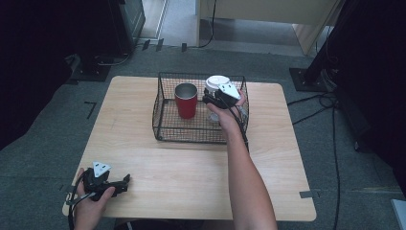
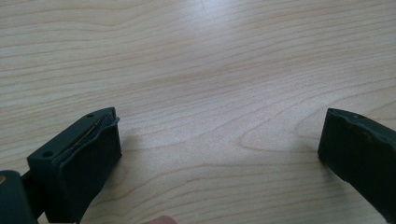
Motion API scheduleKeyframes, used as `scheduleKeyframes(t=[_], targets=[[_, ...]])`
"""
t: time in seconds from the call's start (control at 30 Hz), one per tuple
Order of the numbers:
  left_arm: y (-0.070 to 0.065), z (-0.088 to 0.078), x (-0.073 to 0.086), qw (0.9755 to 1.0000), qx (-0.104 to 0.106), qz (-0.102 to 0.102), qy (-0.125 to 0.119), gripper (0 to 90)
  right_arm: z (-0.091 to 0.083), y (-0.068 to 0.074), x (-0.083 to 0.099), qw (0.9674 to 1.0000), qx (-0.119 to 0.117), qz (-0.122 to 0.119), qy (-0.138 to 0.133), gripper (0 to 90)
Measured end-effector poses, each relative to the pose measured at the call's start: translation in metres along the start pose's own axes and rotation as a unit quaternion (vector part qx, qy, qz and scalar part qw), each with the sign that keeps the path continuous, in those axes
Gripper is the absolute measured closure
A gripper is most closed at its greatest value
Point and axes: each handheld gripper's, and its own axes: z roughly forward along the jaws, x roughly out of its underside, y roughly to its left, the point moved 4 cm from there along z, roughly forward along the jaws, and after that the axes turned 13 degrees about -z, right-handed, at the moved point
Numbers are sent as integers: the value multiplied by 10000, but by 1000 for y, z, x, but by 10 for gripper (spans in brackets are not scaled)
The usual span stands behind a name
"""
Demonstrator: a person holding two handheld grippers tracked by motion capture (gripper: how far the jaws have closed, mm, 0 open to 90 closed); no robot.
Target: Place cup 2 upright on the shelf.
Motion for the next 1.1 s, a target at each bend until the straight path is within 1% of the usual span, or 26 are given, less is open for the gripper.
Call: scheduleKeyframes(t=[0.07,0.2,0.3,0.37,0.47,0.53,0.57,0.63,0.67,0.77,0.83,0.93,1.0,1.03,1.1], targets=[[0,0,0,10000,0,1,0,0,-1,0,0,10000,-59,-70,27,160],[0,0,0,10000,0,2,1,0,-7,0,-1,9991,-120,38,404,158],[0,0,0,10000,0,1,0,0,-10,-2,-1,9980,-221,64,596,157],[0,0,0,10000,-1,2,1,0,-11,-3,-1,9974,-260,112,667,154],[0,0,0,10000,-1,2,0,0,-11,0,3,9957,-358,97,853,129],[0,0,0,10000,0,2,-1,0,-11,2,8,9939,-399,68,1025,115],[0,0,0,10000,-1,2,1,0,-11,3,10,9931,-399,54,1102,96],[0,0,0,10000,-1,2,0,0,-10,3,12,9921,-373,104,1195,81],[0,0,0,10000,-1,2,0,0,-11,3,12,9919,-355,135,1211,61],[0,0,0,10000,0,3,1,0,-12,4,10,9926,-374,134,1148,20],[0,0,0,10000,0,3,0,0,-13,5,8,9931,-410,31,1101,1],[0,0,0,10000,0,1,0,0,-14,4,7,9936,-426,25,1047,0],[0,0,0,10000,0,2,1,0,-15,2,4,9945,-402,68,966,0],[0,0,0,10000,0,2,1,0,-16,2,3,9945,-433,93,954,0],[0,0,0,10000,0,2,1,0,-17,2,1,9945,-433,-37,953,0]])
